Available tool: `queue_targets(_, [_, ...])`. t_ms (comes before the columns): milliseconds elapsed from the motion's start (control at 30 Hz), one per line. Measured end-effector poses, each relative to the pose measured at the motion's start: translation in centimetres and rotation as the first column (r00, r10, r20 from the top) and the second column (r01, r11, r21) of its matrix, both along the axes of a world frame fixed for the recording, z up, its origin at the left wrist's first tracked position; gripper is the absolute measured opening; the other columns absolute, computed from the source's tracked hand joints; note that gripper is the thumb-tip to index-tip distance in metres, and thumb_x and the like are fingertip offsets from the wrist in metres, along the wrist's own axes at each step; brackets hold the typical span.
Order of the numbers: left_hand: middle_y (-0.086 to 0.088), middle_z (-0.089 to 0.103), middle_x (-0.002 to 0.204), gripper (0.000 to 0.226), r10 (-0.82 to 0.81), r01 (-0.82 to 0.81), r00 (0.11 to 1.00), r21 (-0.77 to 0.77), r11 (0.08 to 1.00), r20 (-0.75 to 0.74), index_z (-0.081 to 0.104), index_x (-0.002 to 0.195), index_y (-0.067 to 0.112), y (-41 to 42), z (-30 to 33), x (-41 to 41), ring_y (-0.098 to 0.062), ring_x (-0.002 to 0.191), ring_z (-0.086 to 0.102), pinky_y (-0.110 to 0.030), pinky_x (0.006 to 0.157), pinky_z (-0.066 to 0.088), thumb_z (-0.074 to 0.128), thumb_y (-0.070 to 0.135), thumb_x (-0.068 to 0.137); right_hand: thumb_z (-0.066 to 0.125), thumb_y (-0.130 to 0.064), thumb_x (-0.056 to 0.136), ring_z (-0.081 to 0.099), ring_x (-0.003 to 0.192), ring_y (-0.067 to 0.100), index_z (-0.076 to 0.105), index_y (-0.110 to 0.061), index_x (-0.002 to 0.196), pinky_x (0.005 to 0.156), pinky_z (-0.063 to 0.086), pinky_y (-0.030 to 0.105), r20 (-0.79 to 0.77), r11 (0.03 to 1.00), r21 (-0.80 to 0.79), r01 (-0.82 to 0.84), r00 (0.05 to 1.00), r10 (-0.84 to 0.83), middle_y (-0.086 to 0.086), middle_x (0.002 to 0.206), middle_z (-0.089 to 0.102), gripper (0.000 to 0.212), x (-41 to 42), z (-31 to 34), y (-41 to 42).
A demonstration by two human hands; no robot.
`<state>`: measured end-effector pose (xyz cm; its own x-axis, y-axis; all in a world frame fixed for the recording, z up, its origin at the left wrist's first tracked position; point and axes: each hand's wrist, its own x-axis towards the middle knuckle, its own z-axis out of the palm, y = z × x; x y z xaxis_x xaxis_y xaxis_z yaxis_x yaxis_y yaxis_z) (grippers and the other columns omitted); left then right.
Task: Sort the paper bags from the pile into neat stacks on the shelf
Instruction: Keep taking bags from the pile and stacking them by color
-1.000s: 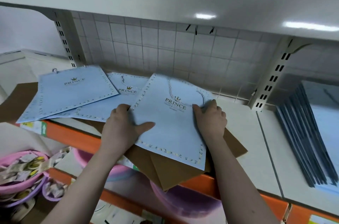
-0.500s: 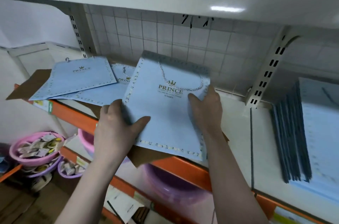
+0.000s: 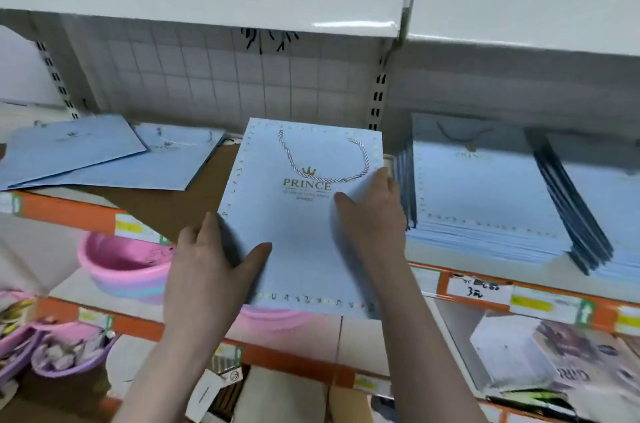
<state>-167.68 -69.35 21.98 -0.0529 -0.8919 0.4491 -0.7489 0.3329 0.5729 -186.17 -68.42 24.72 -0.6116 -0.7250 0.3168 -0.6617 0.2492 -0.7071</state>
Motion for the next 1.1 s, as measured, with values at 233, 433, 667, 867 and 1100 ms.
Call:
queue_targets(233, [-0.007,0.043,0.081,0.049,-0.122,0.123,0.992,0.034,0.992,-0.019,0.045,0.089,0.006,5.5,-0.8,-3.3,-0.03,0.078,0.043,-0.041,0.068,0.039,0.07,0.045,0.072,0.055,-0.021,0.086,0.05,0.11,0.037,0.035,0.003,0.131,0.083,0.038,0.034,-0.052,0.994,0.037,0.102,0.994,-0.1,0.014,0.134,0.041,0.054,-3.0,-0.1,6.5])
queue_targets(433, [-0.006,0.039,0.085,0.055,-0.192,0.192,0.981,-0.015,0.981,-0.005,0.048,0.102,0.002,6.4,0.8,-7.8,-0.027,0.078,0.039,-0.034,0.062,0.028,0.07,0.044,0.075,0.056,-0.021,0.086,0.05,0.107,0.037,0.042,0.0,0.12,0.081,0.038,0.036,-0.075,0.984,0.023,0.177,0.982,-0.175,0.013,0.125,0.044,0.042,-7.4,1.6,8.5])
queue_targets(667, [-0.015,0.048,0.096,0.067,-0.208,0.208,0.978,-0.039,0.977,0.009,0.049,0.122,0.0,4.6,1.9,-15.6,-0.034,0.091,0.048,-0.037,0.074,0.038,0.069,0.045,0.076,0.055,-0.025,0.09,0.046,0.115,0.035,0.032,-0.002,0.138,0.089,0.038,0.035,-0.103,0.983,0.021,0.181,0.979,-0.178,0.014,0.135,0.039,0.058,-14.8,3.0,7.5])
queue_targets(867, [-0.016,0.051,0.103,0.062,-0.218,0.219,0.976,-0.032,0.975,0.016,0.048,0.119,0.001,2.3,2.6,-23.0,-0.035,0.097,0.048,-0.036,0.078,0.037,0.065,0.046,0.08,0.055,-0.024,0.089,0.048,0.113,0.037,0.042,-0.001,0.129,0.09,0.037,0.036,-0.115,0.979,0.028,0.202,0.973,-0.198,0.019,0.129,0.041,0.048,-21.9,3.4,5.8])
queue_targets(1100, [-0.018,0.053,0.108,0.063,-0.186,0.183,0.98,0.043,0.982,0.064,0.048,0.119,0.001,0.2,1.5,-27.8,-0.035,0.101,0.048,-0.039,0.086,0.038,0.061,0.05,0.082,0.051,-0.026,0.091,0.047,0.11,0.039,0.044,-0.003,0.127,0.091,0.039,0.037,-0.13,0.976,0.148,0.162,0.981,-0.143,0.023,0.121,0.043,0.043,-26.6,2.4,3.8])
